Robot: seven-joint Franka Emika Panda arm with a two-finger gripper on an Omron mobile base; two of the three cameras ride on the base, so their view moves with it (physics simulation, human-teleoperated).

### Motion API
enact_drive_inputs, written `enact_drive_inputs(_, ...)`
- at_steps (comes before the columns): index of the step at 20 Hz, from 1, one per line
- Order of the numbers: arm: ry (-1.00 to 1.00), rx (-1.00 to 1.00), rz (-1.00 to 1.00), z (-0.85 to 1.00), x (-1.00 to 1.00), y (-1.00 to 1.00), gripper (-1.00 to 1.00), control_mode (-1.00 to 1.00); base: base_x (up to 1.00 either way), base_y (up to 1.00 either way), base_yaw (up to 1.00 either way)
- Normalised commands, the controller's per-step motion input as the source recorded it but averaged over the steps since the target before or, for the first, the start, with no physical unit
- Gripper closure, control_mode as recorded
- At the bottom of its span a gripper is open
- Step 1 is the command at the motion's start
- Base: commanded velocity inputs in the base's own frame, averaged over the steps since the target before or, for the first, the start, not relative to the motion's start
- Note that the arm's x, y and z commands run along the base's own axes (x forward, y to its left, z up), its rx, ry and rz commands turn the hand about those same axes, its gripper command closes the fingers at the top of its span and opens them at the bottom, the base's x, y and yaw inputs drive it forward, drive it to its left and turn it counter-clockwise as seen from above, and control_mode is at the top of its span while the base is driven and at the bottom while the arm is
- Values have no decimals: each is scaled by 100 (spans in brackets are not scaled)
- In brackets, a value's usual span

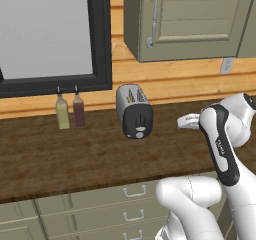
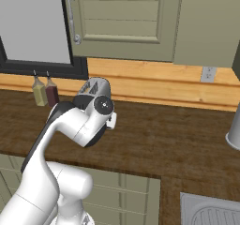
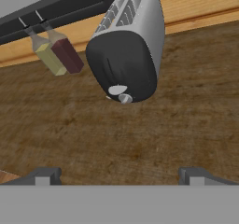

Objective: Start the toaster. Once the lever pops up, take the bread to the plate on the dining counter.

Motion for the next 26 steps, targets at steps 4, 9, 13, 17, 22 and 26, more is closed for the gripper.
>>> enact_drive_inputs(4,0,0,0,0,0,0,-100,-100,0,0,0)
enact_drive_inputs(9,0,0,0,0,0,0,-100,-100,0,0,0)
enact_drive_inputs(13,0,0,0,0,0,0,-100,-100,0,0,0)
enact_drive_inputs(17,0,0,0,0,0,0,-100,-100,0,0,0)
enact_drive_inputs(22,0,0,0,0,0,0,-100,-100,0,0,0)
enact_drive_inputs(26,0,0,0,0,0,0,-100,-100,0,0,0)
